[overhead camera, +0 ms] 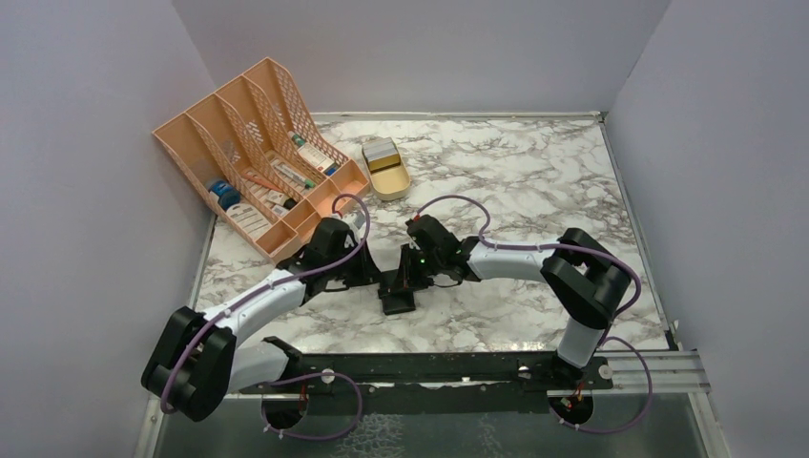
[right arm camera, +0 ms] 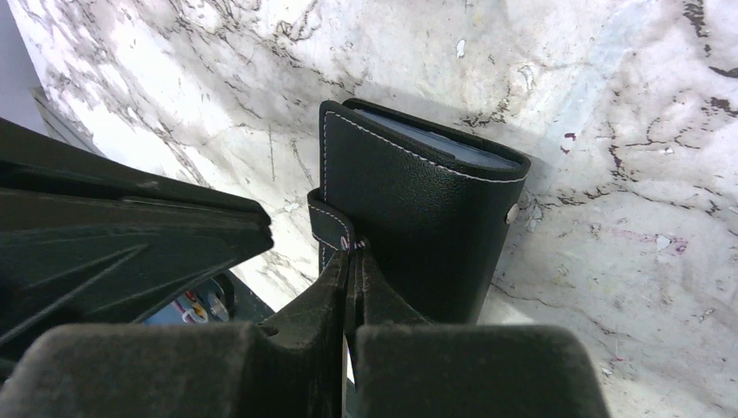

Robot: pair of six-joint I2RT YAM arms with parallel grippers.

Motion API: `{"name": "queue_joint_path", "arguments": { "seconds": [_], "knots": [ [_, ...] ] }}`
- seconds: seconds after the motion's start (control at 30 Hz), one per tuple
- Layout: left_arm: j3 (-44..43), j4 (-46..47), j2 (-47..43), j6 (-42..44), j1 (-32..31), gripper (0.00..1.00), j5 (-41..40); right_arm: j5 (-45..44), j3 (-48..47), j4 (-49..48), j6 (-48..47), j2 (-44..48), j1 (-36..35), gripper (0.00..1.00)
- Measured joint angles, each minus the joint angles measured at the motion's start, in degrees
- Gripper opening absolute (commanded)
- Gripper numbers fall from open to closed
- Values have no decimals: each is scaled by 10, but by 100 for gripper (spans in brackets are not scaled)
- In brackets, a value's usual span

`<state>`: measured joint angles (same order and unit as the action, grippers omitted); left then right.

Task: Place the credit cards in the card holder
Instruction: Close the card holder at the center of the board.

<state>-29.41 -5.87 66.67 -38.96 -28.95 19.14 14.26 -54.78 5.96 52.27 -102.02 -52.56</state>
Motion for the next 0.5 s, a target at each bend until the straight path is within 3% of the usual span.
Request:
{"name": "queue_joint_path", "arguments": {
  "seconds": [0.5],
  "knots": [
    [19, 29, 38, -15, -12, 8, 21, 28, 44, -70, 21, 2, 16, 1]
  ]
}}
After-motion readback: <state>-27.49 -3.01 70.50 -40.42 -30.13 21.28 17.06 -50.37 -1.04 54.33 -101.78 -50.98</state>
